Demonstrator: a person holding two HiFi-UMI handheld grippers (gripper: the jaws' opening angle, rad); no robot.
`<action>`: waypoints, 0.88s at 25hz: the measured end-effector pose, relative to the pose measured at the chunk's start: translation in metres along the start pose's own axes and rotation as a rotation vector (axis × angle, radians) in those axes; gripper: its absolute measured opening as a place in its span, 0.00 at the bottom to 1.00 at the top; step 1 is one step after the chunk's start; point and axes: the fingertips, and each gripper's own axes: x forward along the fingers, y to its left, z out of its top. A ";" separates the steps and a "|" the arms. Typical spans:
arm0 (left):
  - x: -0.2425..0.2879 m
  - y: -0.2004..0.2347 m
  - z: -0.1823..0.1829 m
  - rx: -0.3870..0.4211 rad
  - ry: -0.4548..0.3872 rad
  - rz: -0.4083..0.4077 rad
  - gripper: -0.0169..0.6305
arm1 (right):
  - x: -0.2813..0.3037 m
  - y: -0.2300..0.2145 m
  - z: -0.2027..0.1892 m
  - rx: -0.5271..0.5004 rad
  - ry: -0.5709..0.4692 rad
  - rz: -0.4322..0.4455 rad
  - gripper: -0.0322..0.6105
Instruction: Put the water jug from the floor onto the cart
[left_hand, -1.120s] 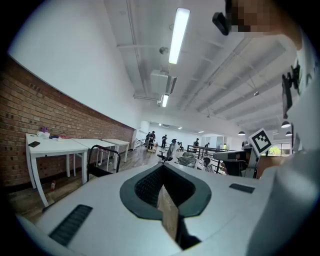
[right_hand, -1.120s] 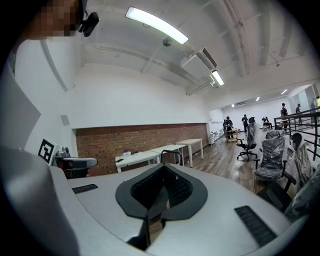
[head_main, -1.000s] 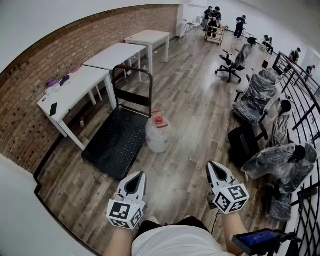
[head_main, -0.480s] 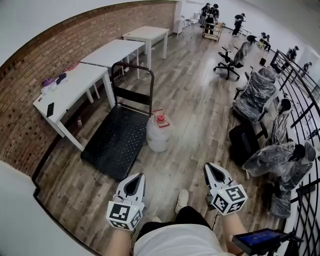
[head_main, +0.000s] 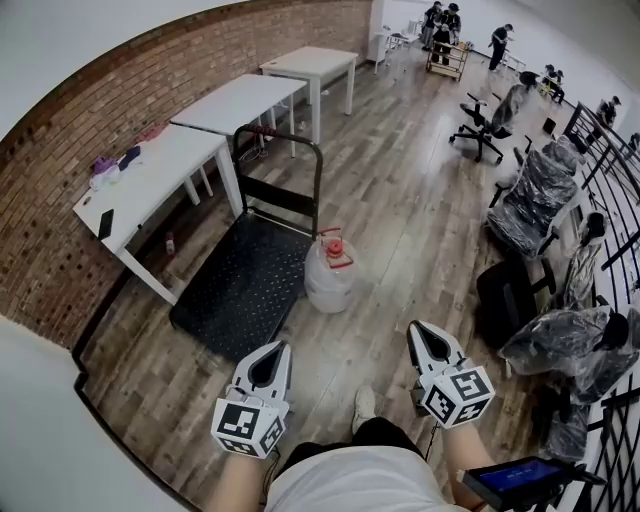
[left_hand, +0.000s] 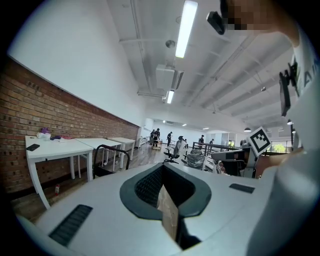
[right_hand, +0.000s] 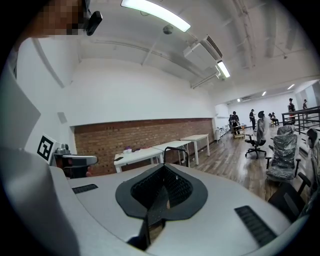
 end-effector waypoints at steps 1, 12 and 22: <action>0.009 0.002 0.001 -0.001 0.001 0.009 0.02 | 0.009 -0.007 0.001 -0.002 0.000 0.009 0.05; 0.126 0.006 0.026 0.001 0.008 0.109 0.02 | 0.095 -0.107 0.008 0.011 0.048 0.085 0.05; 0.199 0.021 0.032 0.002 0.040 0.161 0.02 | 0.148 -0.166 0.004 0.027 0.081 0.109 0.05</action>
